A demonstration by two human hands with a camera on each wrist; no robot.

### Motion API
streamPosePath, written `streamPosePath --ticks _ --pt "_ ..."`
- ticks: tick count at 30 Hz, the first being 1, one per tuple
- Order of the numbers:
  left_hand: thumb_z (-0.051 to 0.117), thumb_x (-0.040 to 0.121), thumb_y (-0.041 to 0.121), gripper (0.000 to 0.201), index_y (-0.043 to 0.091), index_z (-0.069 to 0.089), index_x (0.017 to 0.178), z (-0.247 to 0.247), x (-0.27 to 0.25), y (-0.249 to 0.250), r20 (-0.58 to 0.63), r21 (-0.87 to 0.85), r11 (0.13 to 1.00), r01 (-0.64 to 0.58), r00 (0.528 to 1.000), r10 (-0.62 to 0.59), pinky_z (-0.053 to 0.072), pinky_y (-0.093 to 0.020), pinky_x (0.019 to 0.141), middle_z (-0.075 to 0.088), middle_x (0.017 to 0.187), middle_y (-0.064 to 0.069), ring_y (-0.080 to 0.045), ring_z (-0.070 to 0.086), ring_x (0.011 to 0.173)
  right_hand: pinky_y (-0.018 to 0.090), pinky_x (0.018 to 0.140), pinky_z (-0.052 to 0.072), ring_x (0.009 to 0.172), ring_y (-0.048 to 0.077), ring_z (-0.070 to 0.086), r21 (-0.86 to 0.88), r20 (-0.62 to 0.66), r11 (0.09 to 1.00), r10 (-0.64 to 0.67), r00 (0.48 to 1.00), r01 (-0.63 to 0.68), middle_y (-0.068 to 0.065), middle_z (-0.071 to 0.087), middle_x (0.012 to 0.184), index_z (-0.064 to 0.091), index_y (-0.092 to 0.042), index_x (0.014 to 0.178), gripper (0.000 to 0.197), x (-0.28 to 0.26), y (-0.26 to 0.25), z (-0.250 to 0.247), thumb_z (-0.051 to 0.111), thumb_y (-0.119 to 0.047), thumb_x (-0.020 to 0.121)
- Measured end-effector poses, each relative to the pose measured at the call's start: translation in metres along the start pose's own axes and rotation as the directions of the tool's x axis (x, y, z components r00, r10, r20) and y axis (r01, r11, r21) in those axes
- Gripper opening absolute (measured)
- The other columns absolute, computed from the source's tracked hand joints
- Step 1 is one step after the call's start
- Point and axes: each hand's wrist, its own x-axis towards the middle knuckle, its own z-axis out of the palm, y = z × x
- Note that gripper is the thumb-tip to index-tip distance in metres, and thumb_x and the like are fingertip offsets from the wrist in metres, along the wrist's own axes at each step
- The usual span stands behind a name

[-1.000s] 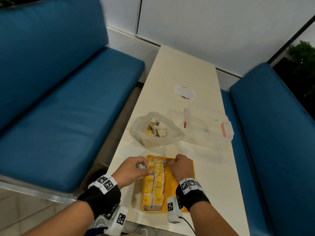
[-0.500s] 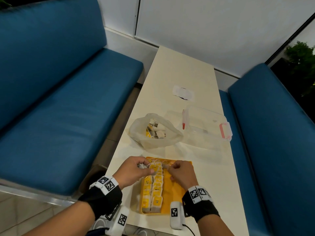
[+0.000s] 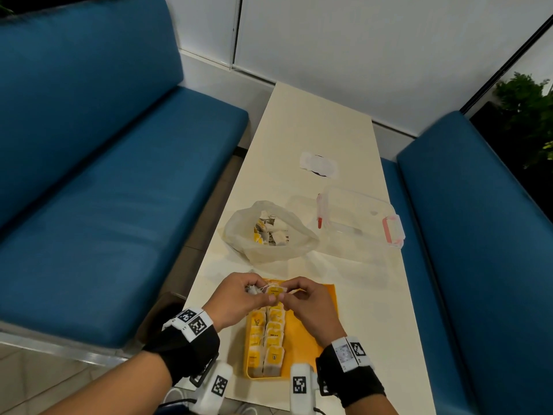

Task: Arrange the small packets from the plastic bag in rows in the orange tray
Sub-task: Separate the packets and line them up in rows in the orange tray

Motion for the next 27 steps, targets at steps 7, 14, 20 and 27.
streamPosePath --ticks 7,14,20,27 --pt "0.09 0.074 0.034 0.02 0.025 0.079 0.088 -0.009 0.0 -0.001 -0.086 0.048 0.999 -0.015 0.996 0.019 0.051 -0.019 0.073 0.075 0.093 0.006 -0.009 0.069 0.089 0.024 0.047 0.041 0.056 0.015 0.061 0.071 -0.089 0.994 0.087 0.992 -0.081 0.008 0.066 0.066 0.068 0.002 0.087 0.002 0.007 0.004 -0.014 0.07 0.001 0.086" --pt "0.087 0.076 0.041 0.036 0.027 0.073 0.106 -0.024 0.002 -0.022 -0.195 0.164 0.979 0.12 0.977 -0.088 0.05 -0.025 0.083 0.067 0.103 0.01 -0.011 0.063 0.1 0.023 0.044 0.044 0.044 0.009 0.06 -0.216 -0.039 0.946 0.239 0.97 -0.242 0.008 0.068 0.068 0.061 -0.006 0.084 0.016 0.02 0.027 -0.026 0.054 0.008 0.087" --pt "0.088 0.074 0.042 0.053 0.023 0.07 0.12 -0.014 0.003 -0.034 -0.146 0.249 0.954 0.168 0.98 -0.134 0.047 -0.025 0.087 0.067 0.116 0.005 -0.014 0.061 0.106 0.022 0.039 0.041 0.04 0.006 0.058 -0.188 -0.073 0.913 0.354 0.933 -0.361 0.01 0.062 0.068 0.056 -0.009 0.081 0.02 0.03 0.039 -0.014 0.053 0.009 0.09" --pt "0.087 0.077 0.038 0.049 0.023 0.071 0.12 -0.014 0.005 -0.033 -0.128 0.263 0.951 0.16 0.983 -0.13 0.046 -0.023 0.086 0.068 0.114 0.006 -0.011 0.062 0.104 0.032 0.061 0.053 0.066 0.021 0.066 -0.089 -0.195 0.921 0.356 0.914 -0.378 0.012 0.072 0.08 0.065 -0.014 0.081 0.018 0.04 0.052 -0.006 0.063 0.002 0.087"
